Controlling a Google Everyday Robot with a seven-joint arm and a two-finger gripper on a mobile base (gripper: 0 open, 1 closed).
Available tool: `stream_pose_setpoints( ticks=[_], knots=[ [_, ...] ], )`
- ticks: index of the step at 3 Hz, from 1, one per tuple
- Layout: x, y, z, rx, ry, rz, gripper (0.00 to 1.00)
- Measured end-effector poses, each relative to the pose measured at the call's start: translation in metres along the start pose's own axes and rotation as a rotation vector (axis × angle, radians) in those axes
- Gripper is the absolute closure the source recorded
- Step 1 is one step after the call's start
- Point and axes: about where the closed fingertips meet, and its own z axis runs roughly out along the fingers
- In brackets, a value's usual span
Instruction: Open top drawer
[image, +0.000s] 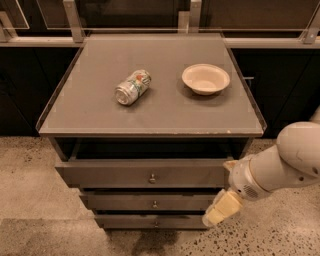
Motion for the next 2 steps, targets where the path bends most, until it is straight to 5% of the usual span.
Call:
stream_pose_setpoints(
  ticks=[1, 2],
  knots=[
    [0.0133, 0.0305, -0.0333, -0.01, 0.088, -0.019, 0.0],
    [0.0122, 0.0328, -0.0343, -0.013, 0.083, -0.021, 0.0]
  ],
)
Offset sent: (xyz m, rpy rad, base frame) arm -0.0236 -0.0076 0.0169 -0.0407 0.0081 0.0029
